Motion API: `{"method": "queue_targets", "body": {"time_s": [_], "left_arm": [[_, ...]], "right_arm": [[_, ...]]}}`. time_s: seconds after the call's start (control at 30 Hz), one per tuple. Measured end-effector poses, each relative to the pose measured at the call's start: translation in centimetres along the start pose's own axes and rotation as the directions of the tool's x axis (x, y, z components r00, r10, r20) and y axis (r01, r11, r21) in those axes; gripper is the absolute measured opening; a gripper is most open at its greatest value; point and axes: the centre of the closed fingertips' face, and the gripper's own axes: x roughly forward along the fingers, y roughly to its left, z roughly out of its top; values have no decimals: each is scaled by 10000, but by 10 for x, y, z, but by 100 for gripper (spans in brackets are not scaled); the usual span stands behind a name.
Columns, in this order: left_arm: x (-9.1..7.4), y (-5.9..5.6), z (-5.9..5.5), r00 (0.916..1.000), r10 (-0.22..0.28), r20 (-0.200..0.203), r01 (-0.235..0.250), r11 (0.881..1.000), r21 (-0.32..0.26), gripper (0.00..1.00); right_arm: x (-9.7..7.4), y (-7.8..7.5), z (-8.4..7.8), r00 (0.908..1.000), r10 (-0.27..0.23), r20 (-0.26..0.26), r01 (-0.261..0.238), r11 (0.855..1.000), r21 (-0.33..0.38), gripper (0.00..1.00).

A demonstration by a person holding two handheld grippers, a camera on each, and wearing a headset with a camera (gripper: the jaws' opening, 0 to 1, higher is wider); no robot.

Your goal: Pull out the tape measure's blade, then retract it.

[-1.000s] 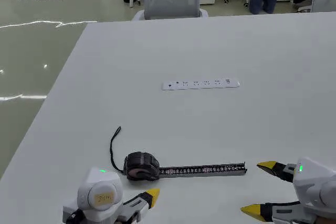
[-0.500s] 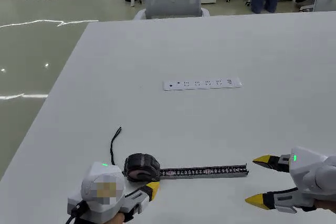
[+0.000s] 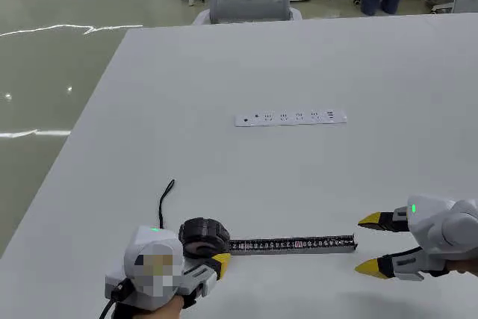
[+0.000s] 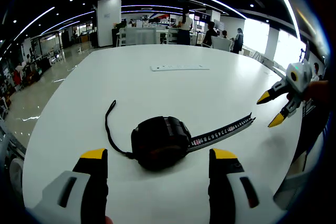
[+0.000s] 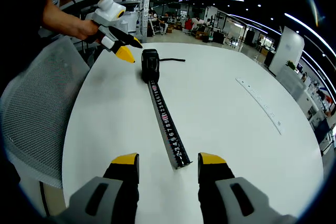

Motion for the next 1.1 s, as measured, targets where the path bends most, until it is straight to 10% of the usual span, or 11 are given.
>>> {"method": "queue_targets", "body": {"time_s": [1.1], "left_arm": [[20, 4, -3, 9991, 373, -203, -382, 9983, -445, 72]], "right_arm": [[30, -12, -22, 9883, 1464, -419, -1493, 9857, -775, 21]]}}
